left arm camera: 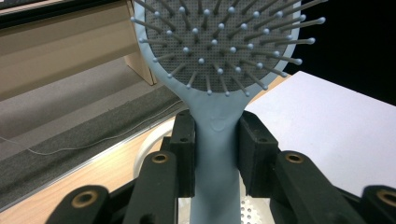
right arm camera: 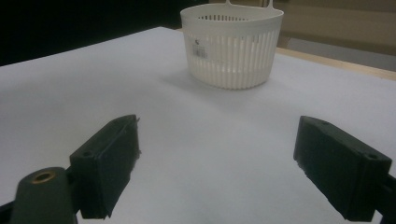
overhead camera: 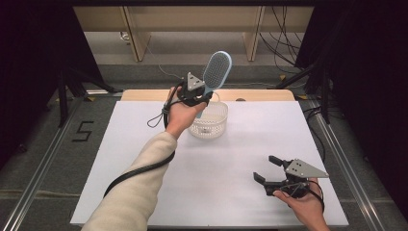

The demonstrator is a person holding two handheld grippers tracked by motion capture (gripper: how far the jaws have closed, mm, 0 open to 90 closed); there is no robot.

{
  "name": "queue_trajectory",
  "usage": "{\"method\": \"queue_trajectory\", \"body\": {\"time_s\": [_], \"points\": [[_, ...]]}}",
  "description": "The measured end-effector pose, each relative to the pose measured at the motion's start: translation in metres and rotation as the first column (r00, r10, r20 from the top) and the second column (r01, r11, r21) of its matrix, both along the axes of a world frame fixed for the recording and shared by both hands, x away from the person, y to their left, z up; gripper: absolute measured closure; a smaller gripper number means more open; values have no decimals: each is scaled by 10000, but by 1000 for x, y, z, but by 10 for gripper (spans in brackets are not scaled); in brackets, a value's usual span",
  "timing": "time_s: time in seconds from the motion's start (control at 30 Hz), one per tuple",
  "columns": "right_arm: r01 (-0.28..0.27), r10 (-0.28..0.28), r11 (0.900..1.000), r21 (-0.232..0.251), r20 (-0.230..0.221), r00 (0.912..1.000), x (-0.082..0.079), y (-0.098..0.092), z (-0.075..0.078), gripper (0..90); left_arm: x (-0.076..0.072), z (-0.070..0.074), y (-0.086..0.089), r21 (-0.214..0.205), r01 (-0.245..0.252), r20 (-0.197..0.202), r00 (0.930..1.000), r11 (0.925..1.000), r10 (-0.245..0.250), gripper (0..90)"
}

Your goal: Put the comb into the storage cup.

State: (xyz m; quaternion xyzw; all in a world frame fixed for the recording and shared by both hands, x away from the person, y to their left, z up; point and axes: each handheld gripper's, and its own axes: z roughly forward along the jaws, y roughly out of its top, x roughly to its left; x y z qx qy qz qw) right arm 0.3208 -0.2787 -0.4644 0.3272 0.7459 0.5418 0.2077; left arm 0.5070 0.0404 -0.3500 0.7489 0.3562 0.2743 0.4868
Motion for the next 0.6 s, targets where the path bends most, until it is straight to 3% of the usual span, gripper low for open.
{"method": "queue_trajectory", "body": {"time_s": [0.6], "points": [[-15, 15, 10000, -35, 8, 10000, 0, 0, 0, 150, 5, 0, -4, 25, 205, -1, 9998, 9998, -205, 696]]}}
